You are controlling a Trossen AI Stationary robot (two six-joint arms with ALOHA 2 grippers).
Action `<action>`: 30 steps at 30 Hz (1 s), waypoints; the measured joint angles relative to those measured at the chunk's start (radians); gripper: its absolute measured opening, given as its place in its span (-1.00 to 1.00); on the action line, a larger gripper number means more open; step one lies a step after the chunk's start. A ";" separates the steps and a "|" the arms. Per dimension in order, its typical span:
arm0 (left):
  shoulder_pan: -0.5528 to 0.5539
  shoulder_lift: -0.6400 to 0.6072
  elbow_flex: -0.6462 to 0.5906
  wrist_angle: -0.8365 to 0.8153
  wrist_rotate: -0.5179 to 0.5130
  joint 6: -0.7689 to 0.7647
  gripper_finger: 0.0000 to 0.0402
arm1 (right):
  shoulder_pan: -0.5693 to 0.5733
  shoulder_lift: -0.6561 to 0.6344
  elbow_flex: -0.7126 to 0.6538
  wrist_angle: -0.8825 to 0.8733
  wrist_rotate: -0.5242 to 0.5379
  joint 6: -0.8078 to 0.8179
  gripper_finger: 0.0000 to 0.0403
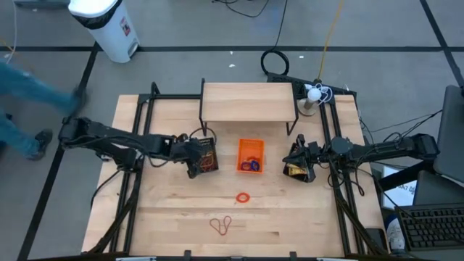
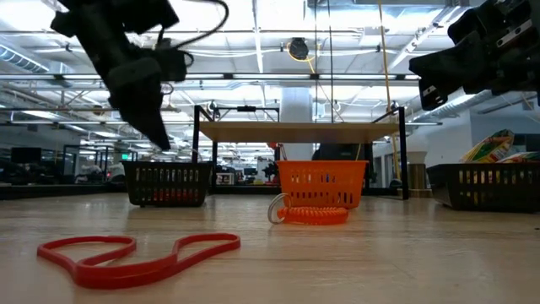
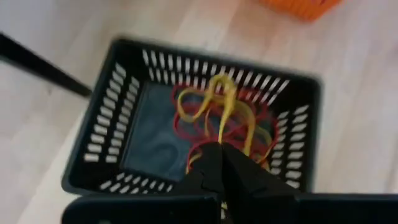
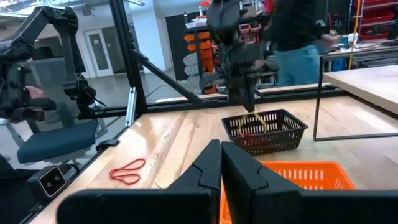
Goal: Pick & Place Office Desk Supplies
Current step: Put the yellow rubber band into the left black bin, then put the spring keychain into the orange bin
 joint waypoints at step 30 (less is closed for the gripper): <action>0.057 -0.321 0.069 0.095 0.139 0.236 0.03 | 0.000 0.002 0.000 -0.016 -0.004 0.023 -0.98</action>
